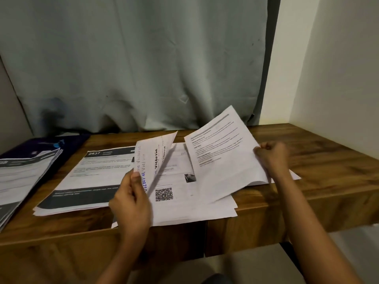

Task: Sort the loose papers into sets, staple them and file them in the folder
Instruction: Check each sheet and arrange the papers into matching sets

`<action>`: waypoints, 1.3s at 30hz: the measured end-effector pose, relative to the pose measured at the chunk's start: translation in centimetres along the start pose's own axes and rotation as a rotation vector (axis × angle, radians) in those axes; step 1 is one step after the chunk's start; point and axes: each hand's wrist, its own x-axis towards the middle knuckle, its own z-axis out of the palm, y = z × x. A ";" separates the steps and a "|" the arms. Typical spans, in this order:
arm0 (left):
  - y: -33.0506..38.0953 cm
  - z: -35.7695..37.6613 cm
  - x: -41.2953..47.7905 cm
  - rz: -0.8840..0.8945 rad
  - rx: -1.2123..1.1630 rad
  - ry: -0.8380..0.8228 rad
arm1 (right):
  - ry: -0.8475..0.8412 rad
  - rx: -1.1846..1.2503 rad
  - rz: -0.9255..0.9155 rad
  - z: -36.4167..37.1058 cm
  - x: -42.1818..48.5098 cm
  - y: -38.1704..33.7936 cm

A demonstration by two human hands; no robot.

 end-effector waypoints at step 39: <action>0.0 0.9 2.8 -0.251 0.699 -0.707 | -0.565 -0.718 -0.046 9.0 -6.1 -1.7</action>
